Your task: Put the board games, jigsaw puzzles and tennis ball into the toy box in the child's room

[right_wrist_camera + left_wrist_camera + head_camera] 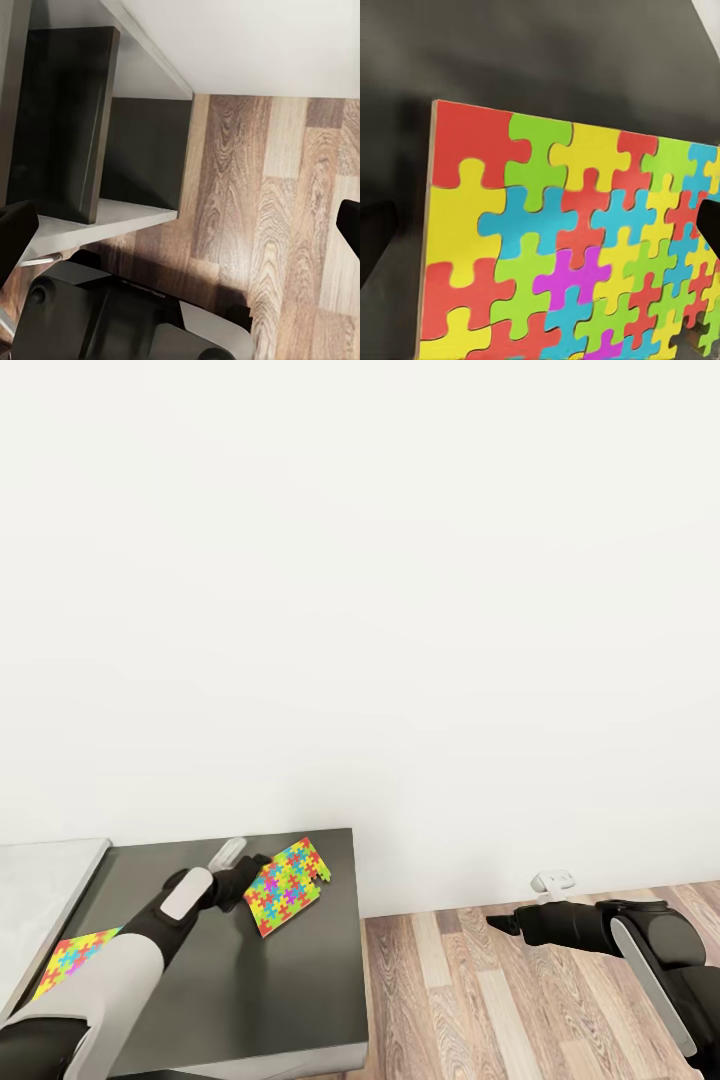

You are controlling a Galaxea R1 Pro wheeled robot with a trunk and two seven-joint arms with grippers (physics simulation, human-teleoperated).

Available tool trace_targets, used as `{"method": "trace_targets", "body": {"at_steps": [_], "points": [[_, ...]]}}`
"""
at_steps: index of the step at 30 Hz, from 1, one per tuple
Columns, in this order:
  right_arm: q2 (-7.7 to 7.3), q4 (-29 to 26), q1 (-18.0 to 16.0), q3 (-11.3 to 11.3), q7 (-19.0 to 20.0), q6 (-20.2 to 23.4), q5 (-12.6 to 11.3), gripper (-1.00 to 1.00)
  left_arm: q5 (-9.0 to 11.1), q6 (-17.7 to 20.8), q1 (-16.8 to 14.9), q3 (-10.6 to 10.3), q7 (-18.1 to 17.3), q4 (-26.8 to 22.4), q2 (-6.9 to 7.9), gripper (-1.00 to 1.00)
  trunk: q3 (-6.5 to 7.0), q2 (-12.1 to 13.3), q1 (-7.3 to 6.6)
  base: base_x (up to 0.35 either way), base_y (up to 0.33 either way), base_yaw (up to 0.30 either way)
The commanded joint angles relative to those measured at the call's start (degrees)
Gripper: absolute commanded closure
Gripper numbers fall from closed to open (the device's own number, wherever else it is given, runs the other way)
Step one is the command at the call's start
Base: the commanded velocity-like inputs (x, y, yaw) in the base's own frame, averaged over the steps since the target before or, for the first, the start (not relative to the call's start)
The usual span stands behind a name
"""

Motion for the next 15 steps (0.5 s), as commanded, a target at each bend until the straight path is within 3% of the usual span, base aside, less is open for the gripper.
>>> {"method": "trace_targets", "body": {"at_steps": [1,15], "points": [[-0.03,0.0,-0.1,0.0,0.0,0.3,-0.1,-1.0,0.1,0.2,0.0,-0.3,0.7,-0.2,0.25,-1.0,-0.12,-0.1,0.04,0.0,0.0,0.0],[-0.03,-0.2,0.0,0.0,0.1,0.3,-0.1,-1.0,0.2,0.3,-1.1,-0.4,0.7,-0.3,0.84,-1.0,-0.12,-0.1,0.04,0.0,0.0,-0.001]]}}
